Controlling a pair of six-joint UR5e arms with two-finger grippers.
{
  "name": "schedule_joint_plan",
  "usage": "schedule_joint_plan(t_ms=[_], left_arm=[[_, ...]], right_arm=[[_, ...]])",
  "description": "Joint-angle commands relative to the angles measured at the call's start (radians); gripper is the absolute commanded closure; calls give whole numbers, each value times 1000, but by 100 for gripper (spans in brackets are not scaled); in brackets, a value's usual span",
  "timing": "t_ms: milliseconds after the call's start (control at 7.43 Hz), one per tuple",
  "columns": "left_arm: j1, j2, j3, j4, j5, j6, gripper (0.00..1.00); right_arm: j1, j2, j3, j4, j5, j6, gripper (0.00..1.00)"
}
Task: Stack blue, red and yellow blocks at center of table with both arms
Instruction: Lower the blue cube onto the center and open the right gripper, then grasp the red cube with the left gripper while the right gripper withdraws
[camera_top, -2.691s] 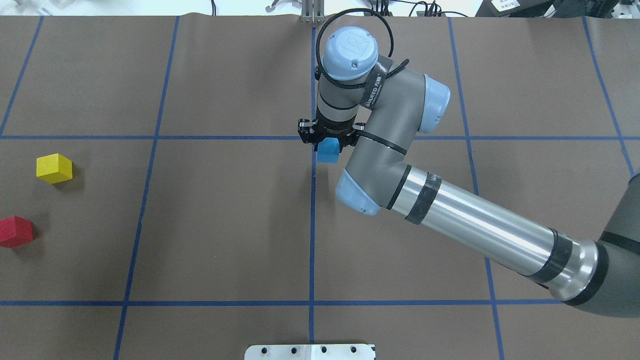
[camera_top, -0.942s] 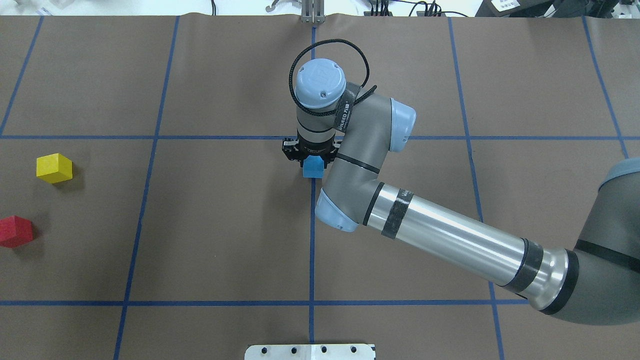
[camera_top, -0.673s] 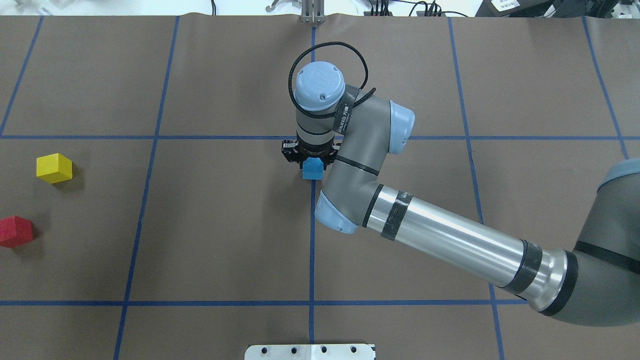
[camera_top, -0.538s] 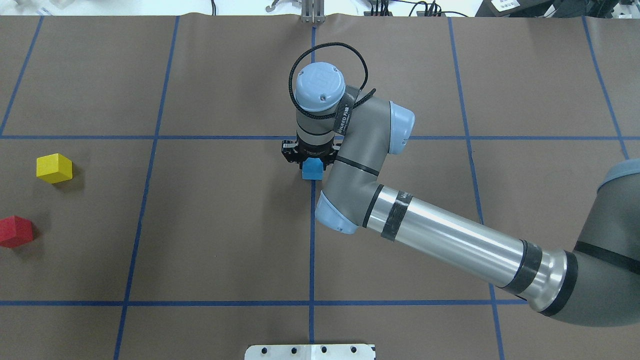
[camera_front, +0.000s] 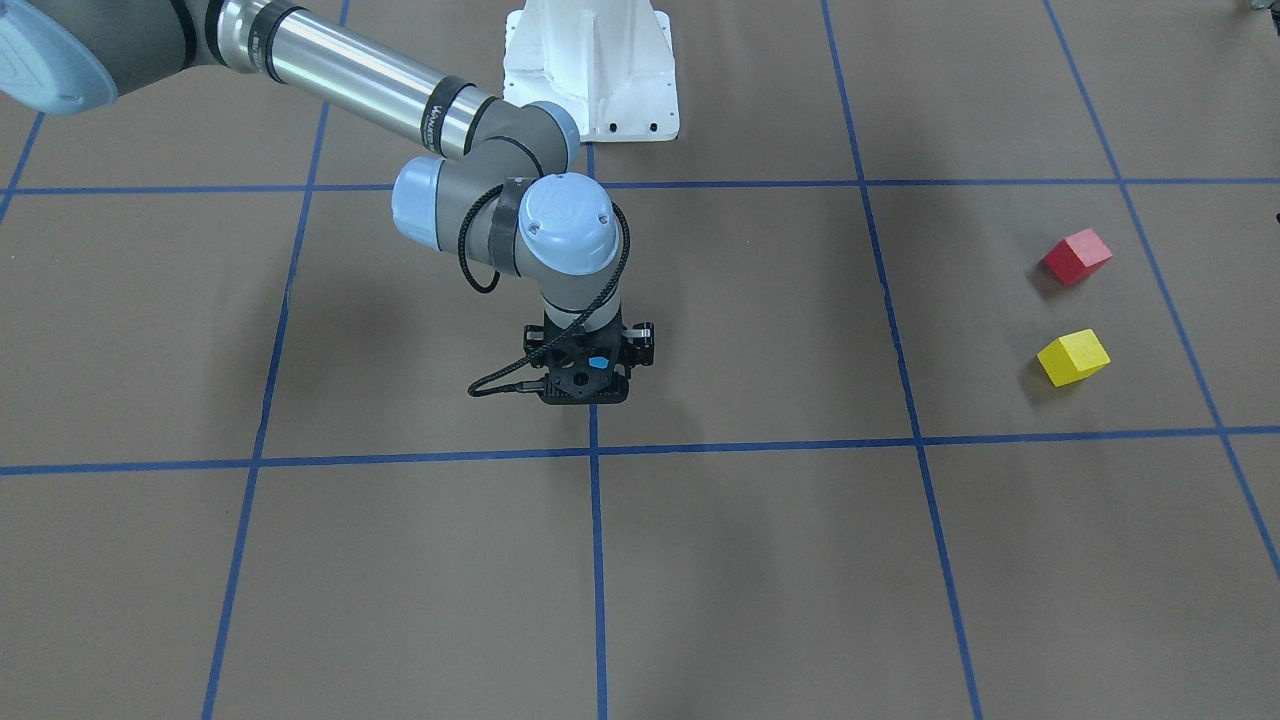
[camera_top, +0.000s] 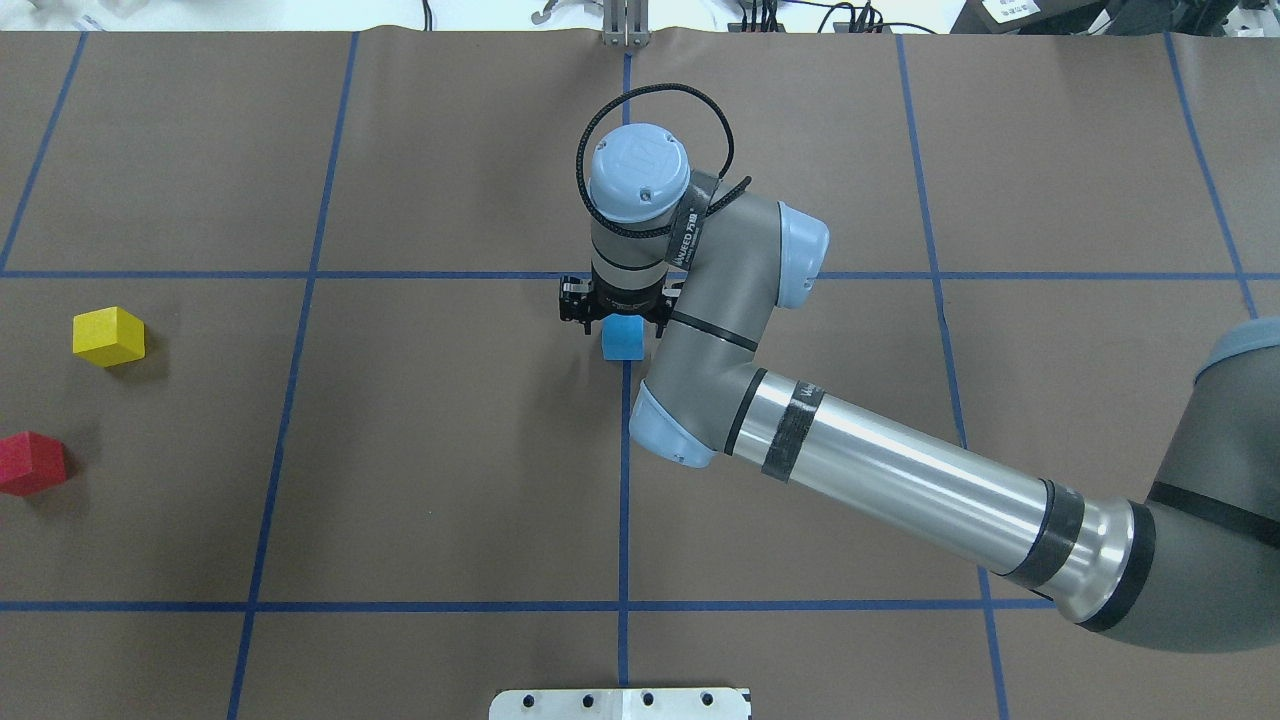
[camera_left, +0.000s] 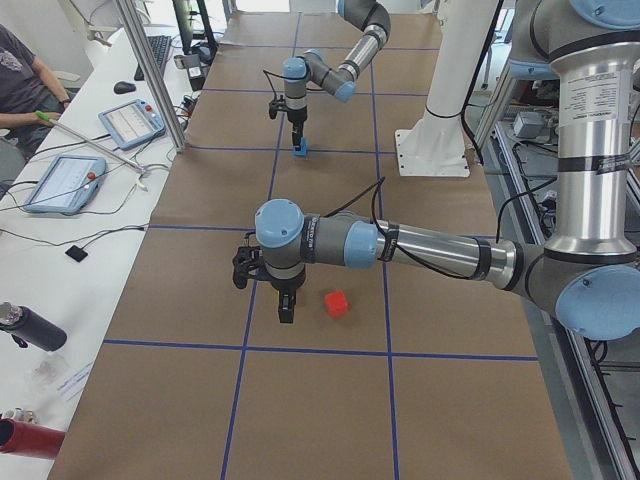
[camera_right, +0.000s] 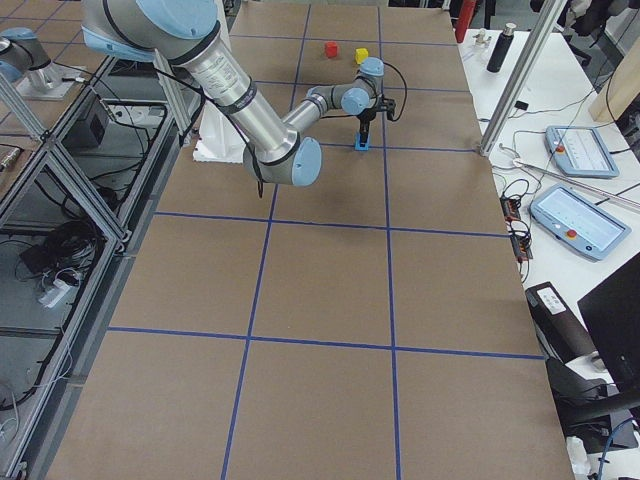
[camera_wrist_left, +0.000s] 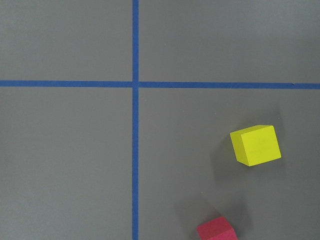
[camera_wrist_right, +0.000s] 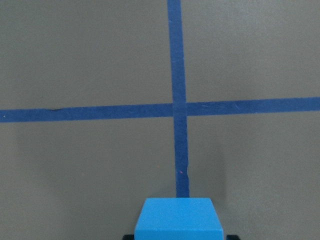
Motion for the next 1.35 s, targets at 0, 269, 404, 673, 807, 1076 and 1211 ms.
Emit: schedule_joint_plan(t_ms=[0, 269, 404, 673, 807, 1076, 1211], left_arm=[[106, -35, 13, -83, 11, -181, 0], [249, -87, 102, -285, 72, -381, 0], [324, -99, 143, -343, 150, -451, 0], [370, -70, 159, -417, 148, -555, 0], [371, 6, 157, -471, 148, -556, 0], [398, 54, 156, -594, 146, -805, 0], [438, 94, 153, -673, 155, -876, 0]], right_arm=[[26, -28, 96, -12, 16, -4, 1], [65, -205, 302, -10, 57, -8, 1], [85, -319, 410, -10, 57, -23, 1], [133, -461, 531, -9, 94, -23, 1], [144, -473, 532, -9, 95, -23, 1], [153, -508, 546, -6, 97, -23, 1], [156, -525, 566, -6, 98, -23, 1]])
